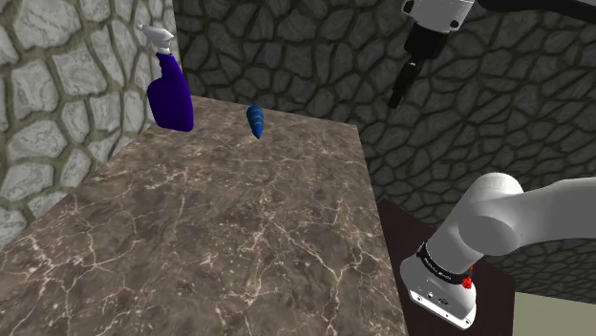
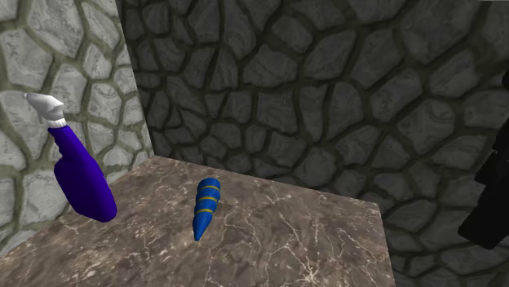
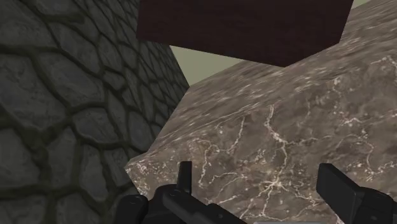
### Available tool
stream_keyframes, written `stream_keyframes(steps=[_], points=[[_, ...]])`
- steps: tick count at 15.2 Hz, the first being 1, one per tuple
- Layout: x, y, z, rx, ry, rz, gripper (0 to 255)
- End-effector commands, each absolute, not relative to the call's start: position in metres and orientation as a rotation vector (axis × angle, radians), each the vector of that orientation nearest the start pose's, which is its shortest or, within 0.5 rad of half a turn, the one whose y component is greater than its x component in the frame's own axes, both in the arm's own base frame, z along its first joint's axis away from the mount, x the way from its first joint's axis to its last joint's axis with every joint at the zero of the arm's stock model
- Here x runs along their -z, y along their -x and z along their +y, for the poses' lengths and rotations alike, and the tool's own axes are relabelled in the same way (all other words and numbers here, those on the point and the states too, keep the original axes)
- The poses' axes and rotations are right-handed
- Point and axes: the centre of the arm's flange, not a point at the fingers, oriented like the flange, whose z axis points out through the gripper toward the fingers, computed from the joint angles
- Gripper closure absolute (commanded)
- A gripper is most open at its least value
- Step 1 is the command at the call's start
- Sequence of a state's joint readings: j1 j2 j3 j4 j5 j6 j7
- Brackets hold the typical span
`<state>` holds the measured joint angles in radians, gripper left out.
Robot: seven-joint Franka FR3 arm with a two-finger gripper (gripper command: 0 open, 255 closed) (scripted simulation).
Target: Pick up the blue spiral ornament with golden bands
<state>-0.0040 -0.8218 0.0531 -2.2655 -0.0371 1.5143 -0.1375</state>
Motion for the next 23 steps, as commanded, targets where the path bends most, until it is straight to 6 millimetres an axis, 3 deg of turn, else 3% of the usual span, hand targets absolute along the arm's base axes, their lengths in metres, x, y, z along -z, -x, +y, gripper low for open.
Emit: stream_keyframes(steps=[1,12,23], points=[[-0.638,-0.29,0.017,0.106,3.208,-0.269,0],[-0.585,-0.389,0.108,0.206,3.26,0.061,0],[-0.536,-0.508,0.175,0.307,3.274,0.401,0]])
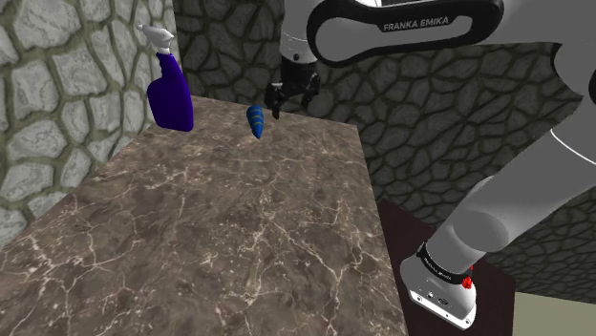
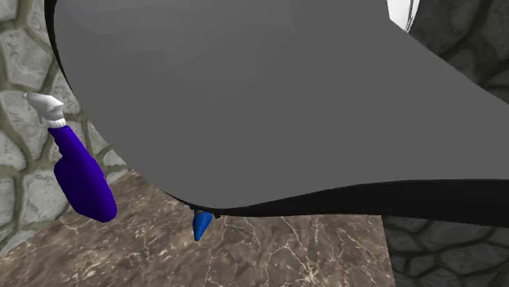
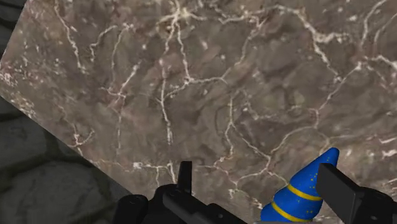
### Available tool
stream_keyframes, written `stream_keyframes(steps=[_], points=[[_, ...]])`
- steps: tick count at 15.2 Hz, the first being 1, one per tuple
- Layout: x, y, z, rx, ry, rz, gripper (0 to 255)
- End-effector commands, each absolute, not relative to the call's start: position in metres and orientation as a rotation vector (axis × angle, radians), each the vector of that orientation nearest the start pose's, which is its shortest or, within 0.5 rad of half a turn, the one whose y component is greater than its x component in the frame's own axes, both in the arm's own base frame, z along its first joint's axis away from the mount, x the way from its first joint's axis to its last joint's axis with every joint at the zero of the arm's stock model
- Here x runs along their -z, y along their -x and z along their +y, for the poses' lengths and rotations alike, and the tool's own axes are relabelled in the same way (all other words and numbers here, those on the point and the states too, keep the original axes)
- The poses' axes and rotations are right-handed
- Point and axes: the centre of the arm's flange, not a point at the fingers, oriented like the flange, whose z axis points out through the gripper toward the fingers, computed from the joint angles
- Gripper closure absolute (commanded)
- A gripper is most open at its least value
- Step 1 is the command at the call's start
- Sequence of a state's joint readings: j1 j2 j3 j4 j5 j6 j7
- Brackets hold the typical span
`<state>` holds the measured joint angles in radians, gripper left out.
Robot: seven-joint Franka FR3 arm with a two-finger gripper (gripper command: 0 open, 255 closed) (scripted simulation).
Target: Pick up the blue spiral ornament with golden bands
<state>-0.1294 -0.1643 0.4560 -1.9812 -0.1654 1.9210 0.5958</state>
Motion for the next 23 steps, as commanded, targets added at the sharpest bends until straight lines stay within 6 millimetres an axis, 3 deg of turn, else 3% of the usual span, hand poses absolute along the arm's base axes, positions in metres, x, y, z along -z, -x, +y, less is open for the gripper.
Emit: stream_keyframes(steps=[1,7,15,17,18,23], points=[[-0.532,-0.52,0.18,0.316,3.273,0.432,0],[-0.509,-0.592,0.204,0.37,3.261,0.621,0],[-0.468,-0.594,0.204,0.372,3.26,0.626,0],[-0.468,-0.594,0.204,0.372,3.26,0.626,0],[-0.468,-0.593,0.205,0.372,3.26,0.626,255],[-0.468,-0.593,0.205,0.372,3.26,0.626,255]])
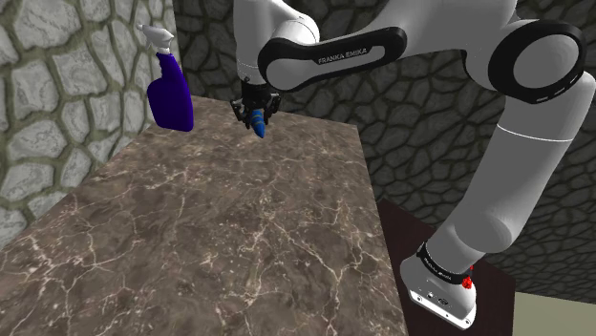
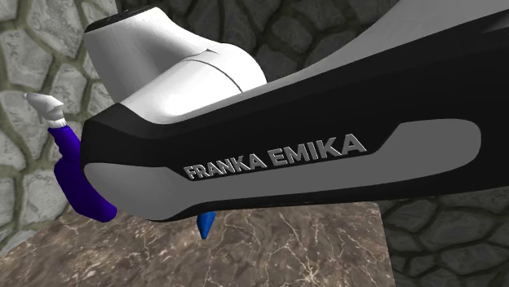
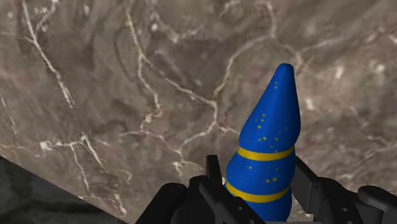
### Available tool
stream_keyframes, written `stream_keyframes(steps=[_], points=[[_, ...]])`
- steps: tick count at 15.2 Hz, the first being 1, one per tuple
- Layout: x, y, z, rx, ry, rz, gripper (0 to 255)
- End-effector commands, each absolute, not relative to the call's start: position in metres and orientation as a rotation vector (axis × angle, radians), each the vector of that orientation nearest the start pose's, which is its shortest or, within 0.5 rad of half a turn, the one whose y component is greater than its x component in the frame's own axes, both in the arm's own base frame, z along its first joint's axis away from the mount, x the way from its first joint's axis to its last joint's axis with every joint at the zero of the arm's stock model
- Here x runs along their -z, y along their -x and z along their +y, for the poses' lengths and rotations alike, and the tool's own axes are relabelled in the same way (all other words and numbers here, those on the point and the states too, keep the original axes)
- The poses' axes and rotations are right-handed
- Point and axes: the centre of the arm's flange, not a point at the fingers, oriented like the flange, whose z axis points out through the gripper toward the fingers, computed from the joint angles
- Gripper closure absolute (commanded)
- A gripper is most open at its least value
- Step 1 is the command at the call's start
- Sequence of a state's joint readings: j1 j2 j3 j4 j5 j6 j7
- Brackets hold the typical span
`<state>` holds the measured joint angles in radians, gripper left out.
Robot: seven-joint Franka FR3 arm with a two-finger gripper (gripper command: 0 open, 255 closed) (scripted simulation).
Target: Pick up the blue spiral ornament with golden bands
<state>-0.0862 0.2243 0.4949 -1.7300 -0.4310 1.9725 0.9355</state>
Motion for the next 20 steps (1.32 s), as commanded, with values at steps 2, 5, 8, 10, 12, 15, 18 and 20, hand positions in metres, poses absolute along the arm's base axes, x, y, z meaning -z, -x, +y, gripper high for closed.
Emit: stream_keyframes(steps=[2,5,8,10,12,15,18,20], points=[[-0.468,-0.593,0.205,0.372,3.26,0.626,255],[-0.474,-0.594,0.204,0.372,3.26,0.626,255],[-0.489,-0.594,0.204,0.372,3.26,0.626,255],[-0.5,-0.594,0.204,0.372,3.26,0.626,255],[-0.51,-0.594,0.204,0.372,3.26,0.626,255],[-0.526,-0.594,0.204,0.372,3.26,0.626,255],[-0.542,-0.594,0.204,0.372,3.26,0.626,255],[-0.548,-0.594,0.204,0.372,3.26,0.626,255]])
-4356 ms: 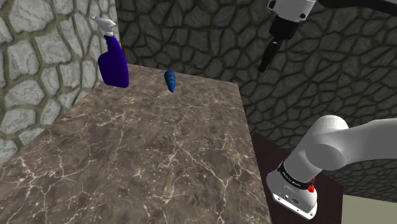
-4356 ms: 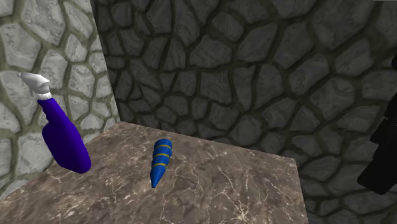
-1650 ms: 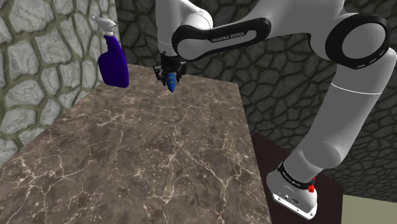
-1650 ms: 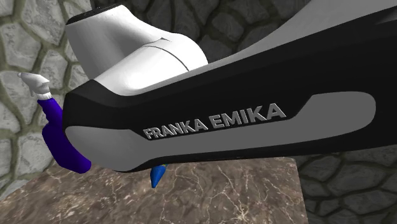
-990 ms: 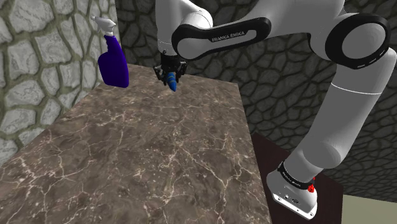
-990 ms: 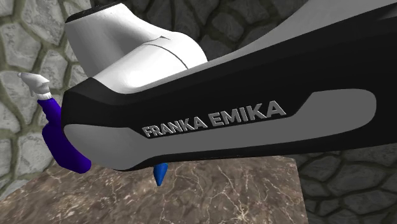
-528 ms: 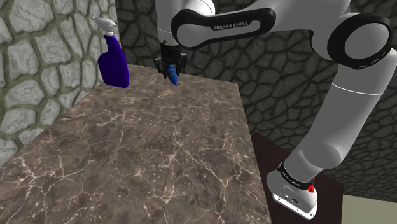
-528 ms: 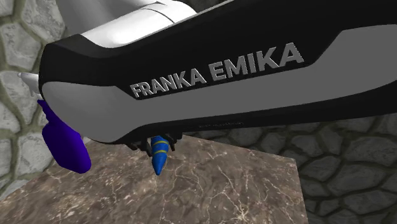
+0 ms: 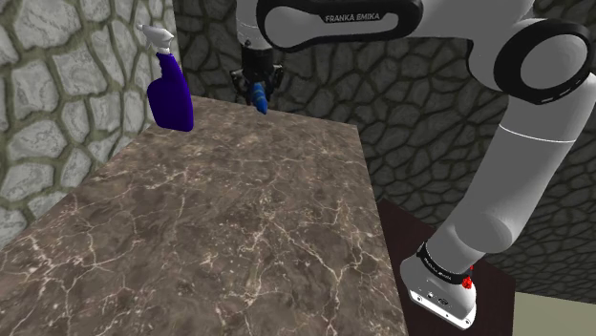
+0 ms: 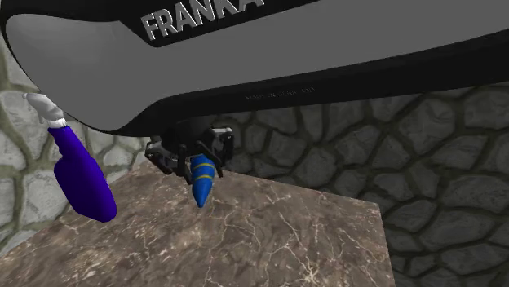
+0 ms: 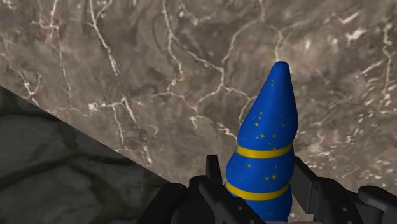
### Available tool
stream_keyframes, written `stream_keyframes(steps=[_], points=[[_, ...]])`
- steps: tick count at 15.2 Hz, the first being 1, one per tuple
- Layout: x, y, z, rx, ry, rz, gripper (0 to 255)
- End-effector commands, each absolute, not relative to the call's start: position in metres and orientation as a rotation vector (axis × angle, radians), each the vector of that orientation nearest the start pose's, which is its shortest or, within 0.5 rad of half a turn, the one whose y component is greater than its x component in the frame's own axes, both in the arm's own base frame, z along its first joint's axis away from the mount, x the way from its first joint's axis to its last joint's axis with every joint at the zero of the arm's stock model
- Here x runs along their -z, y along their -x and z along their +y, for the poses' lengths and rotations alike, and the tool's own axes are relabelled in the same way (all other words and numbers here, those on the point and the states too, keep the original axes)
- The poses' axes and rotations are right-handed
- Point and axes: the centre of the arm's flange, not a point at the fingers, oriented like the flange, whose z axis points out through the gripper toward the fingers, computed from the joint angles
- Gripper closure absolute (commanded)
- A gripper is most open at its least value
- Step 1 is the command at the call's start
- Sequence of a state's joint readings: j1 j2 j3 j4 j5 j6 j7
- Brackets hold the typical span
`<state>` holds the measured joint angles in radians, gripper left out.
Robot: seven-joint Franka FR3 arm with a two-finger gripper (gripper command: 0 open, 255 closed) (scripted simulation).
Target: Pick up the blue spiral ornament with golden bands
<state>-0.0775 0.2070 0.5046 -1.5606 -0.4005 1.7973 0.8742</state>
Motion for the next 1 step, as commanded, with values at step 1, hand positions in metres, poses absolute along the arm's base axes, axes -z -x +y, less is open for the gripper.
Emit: stream_keyframes(steps=[1], points=[[-0.5482,-0.5939,0.2044,0.372,3.26,0.626,255]])
